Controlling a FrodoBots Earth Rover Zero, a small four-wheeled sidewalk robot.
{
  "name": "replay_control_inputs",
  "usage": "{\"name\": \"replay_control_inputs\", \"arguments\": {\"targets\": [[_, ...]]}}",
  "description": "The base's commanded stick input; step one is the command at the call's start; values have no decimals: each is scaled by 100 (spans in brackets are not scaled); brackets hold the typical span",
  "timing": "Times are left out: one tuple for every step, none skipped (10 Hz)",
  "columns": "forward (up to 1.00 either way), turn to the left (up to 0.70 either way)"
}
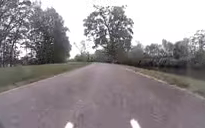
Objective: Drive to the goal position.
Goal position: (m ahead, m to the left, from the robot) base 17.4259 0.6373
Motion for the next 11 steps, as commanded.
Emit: {"name": "replay_control_inputs", "arguments": {"targets": [[70, 0], [70, 0], [70, 0], [70, 0], [70, 0], [70, 0], [70, 0], [70, 0], [70, 0], [70, 0], [70, 0]]}}
